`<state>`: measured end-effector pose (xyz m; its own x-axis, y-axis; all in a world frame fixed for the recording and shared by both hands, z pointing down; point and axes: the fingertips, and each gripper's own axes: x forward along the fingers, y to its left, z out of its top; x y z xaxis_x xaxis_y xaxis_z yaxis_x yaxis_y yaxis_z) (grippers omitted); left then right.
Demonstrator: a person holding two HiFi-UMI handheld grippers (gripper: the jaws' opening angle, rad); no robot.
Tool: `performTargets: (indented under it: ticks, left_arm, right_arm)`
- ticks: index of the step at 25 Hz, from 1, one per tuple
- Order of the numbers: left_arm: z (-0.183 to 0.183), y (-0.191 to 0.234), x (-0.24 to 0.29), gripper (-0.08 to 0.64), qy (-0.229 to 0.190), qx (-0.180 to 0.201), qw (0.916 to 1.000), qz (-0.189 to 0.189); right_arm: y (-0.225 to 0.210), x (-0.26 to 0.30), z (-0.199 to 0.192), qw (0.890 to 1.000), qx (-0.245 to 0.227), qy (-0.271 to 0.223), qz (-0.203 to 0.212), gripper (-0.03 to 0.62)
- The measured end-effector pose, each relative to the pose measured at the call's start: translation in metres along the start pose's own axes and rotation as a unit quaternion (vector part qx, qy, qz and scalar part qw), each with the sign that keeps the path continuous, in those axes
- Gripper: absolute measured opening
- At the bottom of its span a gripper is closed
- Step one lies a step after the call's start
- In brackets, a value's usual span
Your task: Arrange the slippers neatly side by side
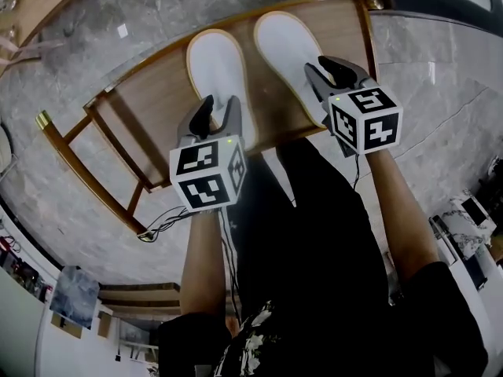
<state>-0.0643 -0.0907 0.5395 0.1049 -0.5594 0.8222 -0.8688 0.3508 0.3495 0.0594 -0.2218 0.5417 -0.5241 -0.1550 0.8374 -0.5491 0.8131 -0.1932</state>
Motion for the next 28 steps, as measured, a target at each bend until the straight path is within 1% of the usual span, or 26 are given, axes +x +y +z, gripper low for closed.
performTargets:
  ticks: [1, 2, 3, 4, 5, 6, 9, 13, 15, 17, 20, 24, 28]
  left_arm:
    - [-0.002, 0.001, 0.006, 0.158, 0.008, 0.003, 1.0, 0.001]
    - [-0.004, 0.003, 0.01, 0.155, 0.016, 0.007, 0.9998, 0.006]
    - [-0.006, 0.006, 0.014, 0.135, 0.021, 0.011, 0.9996, 0.016]
    - [-0.007, 0.01, 0.015, 0.104, 0.023, 0.014, 0.9992, 0.029]
    - [-0.007, 0.015, 0.015, 0.054, 0.022, 0.016, 0.9987, 0.043]
    - [-0.007, 0.019, 0.013, 0.028, 0.019, 0.017, 0.9982, 0.054]
    - [-0.004, 0.022, 0.006, 0.02, 0.007, 0.017, 0.9979, 0.062]
    - [0.008, 0.021, -0.01, 0.017, -0.016, 0.01, 0.9981, 0.059]
    - [0.015, 0.022, -0.022, 0.017, -0.026, 0.007, 0.9981, 0.056]
    - [0.019, 0.023, -0.031, 0.017, -0.026, 0.011, 0.9982, 0.052]
    - [0.021, 0.025, -0.042, 0.017, -0.016, 0.028, 0.9987, 0.04]
    - [0.021, 0.031, -0.059, 0.016, 0.0, 0.053, 0.9985, 0.012]
    - [0.013, 0.037, -0.067, 0.017, 0.034, 0.075, 0.9964, -0.02]
  right_arm:
    - [-0.001, 0.005, -0.003, 1.0, 0.017, 0.008, 0.012, 0.097]
    - [-0.001, 0.008, -0.006, 0.999, 0.032, 0.013, 0.019, 0.066]
    - [0.0, 0.011, -0.008, 0.999, 0.043, 0.014, 0.023, 0.013]
    - [0.003, 0.012, -0.008, 0.998, 0.051, 0.011, 0.027, 0.009]
    - [0.008, 0.013, -0.005, 0.998, 0.057, 0.002, 0.032, 0.008]
    - [0.012, 0.013, -0.001, 0.997, 0.063, -0.01, 0.033, 0.006]
    - [0.022, 0.009, 0.01, 0.995, 0.084, -0.044, 0.017, 0.006]
    - [0.043, -0.004, 0.018, 0.989, 0.126, -0.072, 0.005, 0.006]
    - [0.058, -0.011, 0.023, 0.987, 0.138, -0.08, 0.013, 0.005]
    - [0.072, -0.019, 0.029, 0.985, 0.149, -0.09, 0.024, 0.005]
    - [0.088, -0.027, 0.04, 0.982, 0.155, -0.106, 0.026, 0.005]
    - [0.102, -0.028, 0.048, 0.981, 0.158, -0.112, 0.026, 0.005]
    - [0.106, -0.028, 0.042, 0.978, 0.175, -0.114, 0.022, 0.005]
